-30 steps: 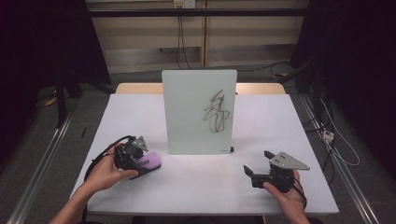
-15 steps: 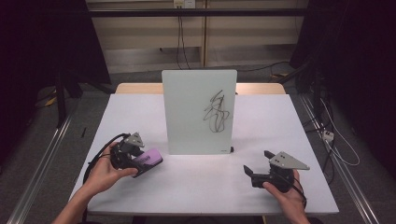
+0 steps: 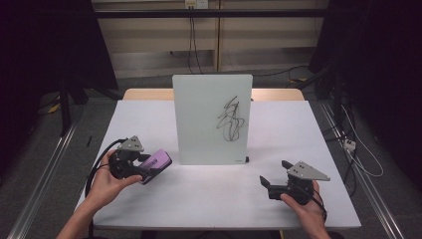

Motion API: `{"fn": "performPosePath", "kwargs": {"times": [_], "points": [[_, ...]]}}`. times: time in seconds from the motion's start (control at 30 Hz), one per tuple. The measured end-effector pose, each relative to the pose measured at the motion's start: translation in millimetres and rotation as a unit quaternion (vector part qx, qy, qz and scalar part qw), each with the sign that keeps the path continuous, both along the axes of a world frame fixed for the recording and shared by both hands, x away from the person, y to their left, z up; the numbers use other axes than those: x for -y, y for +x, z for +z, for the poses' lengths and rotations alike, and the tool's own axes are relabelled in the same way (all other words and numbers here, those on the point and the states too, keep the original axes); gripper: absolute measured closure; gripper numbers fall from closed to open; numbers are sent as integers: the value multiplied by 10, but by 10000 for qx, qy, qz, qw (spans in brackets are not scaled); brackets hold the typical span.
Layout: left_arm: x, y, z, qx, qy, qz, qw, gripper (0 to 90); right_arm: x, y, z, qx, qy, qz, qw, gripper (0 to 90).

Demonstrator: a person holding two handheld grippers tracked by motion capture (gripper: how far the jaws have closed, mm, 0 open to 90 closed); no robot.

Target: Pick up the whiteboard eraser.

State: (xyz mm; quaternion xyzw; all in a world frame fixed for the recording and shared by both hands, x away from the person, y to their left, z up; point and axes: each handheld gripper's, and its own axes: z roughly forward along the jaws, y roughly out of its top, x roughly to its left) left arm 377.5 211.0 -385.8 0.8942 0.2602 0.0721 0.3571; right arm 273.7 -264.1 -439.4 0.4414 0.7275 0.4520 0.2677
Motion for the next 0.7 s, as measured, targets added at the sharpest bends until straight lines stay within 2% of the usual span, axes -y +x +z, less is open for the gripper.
{"fn": "performPosePath", "kwargs": {"times": [0.03, 0.2, 0.27, 0.43, 0.57, 0.7], "points": [[-13, 8, -3, -36, -129, -45, 9999, 409, 0, -2, 3, 6, -7, -5, 10000, 70], [-59, 31, -21, -60, -396, 2, 9992, 409, 2, -3, 8, 5, 21, -26, 10000, 70], [-65, 22, -23, -3, -436, 4, 9990, 409, 6, 7, 3, -8, 19, -43, 10000, 70], [-79, -31, 7, 204, -719, -32, 9972, 409, 1, 17, 0, -23, 22, -21, 10000, 70], [-70, -83, 42, 308, -831, -28, 9961, 409, 0, 4, 2, -3, 26, -22, 10000, 70], [-79, -105, 63, 381, -1144, 80, 9927, 408, 3, 12, -1, -8, 25, -34, 10000, 70]]}}
